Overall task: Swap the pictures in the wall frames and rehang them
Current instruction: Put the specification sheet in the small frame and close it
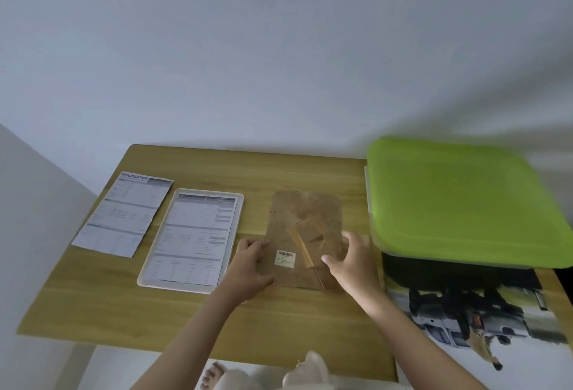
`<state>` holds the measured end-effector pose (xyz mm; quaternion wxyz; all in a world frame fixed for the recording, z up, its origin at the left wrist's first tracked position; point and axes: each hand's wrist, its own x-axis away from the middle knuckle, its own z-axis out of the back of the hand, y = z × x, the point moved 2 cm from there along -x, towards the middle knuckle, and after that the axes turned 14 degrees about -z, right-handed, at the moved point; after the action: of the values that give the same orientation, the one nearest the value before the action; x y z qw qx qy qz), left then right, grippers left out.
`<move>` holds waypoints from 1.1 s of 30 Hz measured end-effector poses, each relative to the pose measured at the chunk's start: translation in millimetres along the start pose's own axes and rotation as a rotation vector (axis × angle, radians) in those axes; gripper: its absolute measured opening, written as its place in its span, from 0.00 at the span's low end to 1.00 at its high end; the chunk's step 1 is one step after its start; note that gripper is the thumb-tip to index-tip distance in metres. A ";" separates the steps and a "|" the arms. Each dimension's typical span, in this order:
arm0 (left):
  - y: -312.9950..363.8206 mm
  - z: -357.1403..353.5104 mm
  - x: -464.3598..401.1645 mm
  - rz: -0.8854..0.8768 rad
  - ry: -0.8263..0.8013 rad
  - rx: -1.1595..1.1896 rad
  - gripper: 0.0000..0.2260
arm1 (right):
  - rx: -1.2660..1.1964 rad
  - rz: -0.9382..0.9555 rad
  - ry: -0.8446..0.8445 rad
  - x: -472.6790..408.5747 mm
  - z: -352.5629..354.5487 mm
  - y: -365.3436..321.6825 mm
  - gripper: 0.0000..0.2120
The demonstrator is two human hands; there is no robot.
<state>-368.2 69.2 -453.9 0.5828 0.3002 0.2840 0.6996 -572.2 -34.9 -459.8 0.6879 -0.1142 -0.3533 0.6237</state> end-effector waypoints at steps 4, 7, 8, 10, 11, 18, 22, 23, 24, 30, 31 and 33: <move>0.3 27.5 14.9 -0.016 0.172 -0.013 0.26 | 0.009 0.146 0.056 3.4 -14.3 -37.4 0.25; -18.5 54.6 31.7 0.011 0.282 -0.060 0.24 | 0.013 0.205 -0.021 7.7 -38.9 -68.8 0.24; -26.8 64.2 37.3 0.032 0.313 -0.071 0.23 | 0.020 0.214 -0.045 9.3 -47.5 -79.3 0.23; -44.2 83.5 48.2 0.093 0.361 -0.091 0.23 | 0.027 0.230 -0.083 13.6 -62.8 -99.7 0.23; -52.9 92.9 53.2 0.126 0.381 -0.110 0.23 | 0.028 0.241 -0.095 15.1 -69.5 -109.6 0.23; -105.4 134.6 76.5 0.310 0.319 -0.131 0.35 | 0.141 0.248 -0.197 7.9 -107.6 -164.1 0.25; -129.0 141.3 79.7 0.296 0.186 -0.120 0.41 | 0.291 0.252 -0.244 0.3 -125.5 -184.4 0.25; -134.1 141.9 80.1 0.282 0.157 -0.118 0.42 | 0.333 0.247 -0.247 -1.5 -129.5 -188.0 0.26; -138.4 142.4 80.3 0.265 0.135 -0.120 0.43 | 0.373 0.242 -0.242 -3.0 -133.1 -191.2 0.28; -150.2 143.0 77.6 0.187 0.115 -0.124 0.41 | 0.436 0.189 -0.202 -7.0 -146.5 -200.8 0.32; -151.1 142.6 77.4 0.182 0.113 -0.118 0.41 | 0.441 0.183 -0.203 -7.3 -147.0 -201.4 0.32; -152.9 141.9 77.1 0.170 0.113 -0.106 0.41 | 0.442 0.172 -0.207 -8.6 -146.8 -202.3 0.32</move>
<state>-173.8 176.3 -467.9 0.5193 0.2520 0.2526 0.7766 -322.5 -41.0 -448.1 0.6005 0.0738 -0.2659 0.7505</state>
